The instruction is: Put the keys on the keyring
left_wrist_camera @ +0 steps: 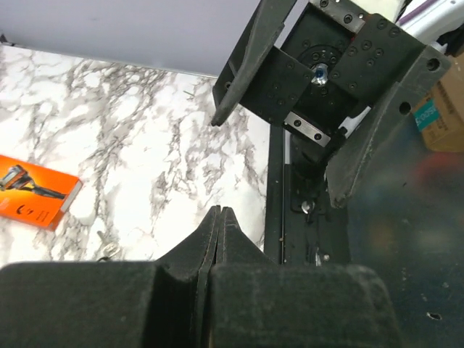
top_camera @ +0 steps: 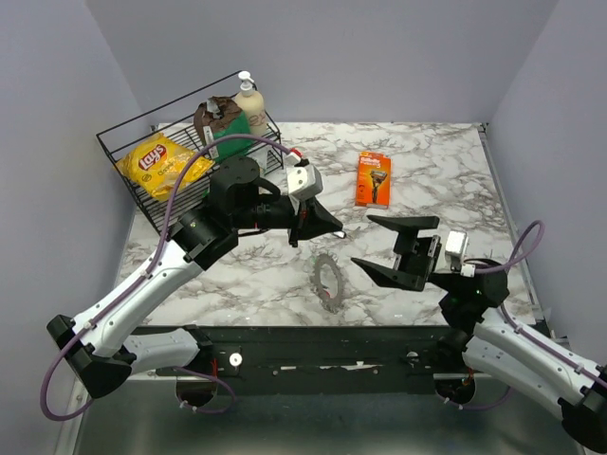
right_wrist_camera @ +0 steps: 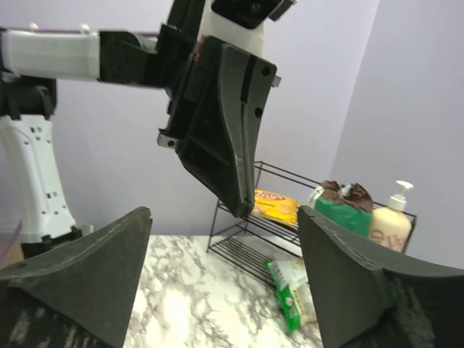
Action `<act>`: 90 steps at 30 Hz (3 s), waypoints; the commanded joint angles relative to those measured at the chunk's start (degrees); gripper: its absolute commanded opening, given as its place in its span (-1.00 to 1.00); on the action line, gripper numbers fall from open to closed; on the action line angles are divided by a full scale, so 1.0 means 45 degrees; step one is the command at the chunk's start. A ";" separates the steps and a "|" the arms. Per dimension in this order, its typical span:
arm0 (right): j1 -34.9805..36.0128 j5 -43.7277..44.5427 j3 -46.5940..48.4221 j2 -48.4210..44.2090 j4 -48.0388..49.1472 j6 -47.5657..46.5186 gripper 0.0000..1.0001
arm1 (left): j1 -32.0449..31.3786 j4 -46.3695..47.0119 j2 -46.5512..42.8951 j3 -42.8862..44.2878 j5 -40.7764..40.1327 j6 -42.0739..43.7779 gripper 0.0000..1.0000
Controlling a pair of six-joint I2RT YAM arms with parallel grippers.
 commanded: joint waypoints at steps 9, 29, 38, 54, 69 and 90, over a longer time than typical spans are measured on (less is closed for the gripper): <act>0.0017 0.0744 0.1648 0.0418 -0.5875 -0.2623 0.86 | -0.0109 -0.2206 0.0143 -0.0150 -0.2559 0.0986 -1.00; 0.0134 -0.0660 0.3893 0.6762 -0.8377 -0.0554 0.97 | 0.6619 0.3398 -0.1145 -0.7296 -0.4148 -0.6781 0.42; 0.1654 -0.0253 0.6509 1.1021 -1.0504 -0.1567 0.87 | 1.0239 0.4241 -0.1967 -0.9389 -0.1957 -0.7784 0.60; 0.2752 0.0021 0.7430 1.3524 -1.2166 0.0245 0.33 | 1.0614 0.5315 -0.1459 -1.0191 -0.1175 -0.8233 0.63; 0.2790 -0.0506 0.7546 1.4325 -1.2732 0.0990 0.13 | 1.0614 0.5706 -0.1361 -1.0249 -0.0746 -0.8350 0.63; 0.2947 -0.0526 0.8191 1.4520 -1.3396 0.0893 -0.10 | 1.0614 0.6116 -0.0991 -1.0288 -0.0414 -0.8526 0.63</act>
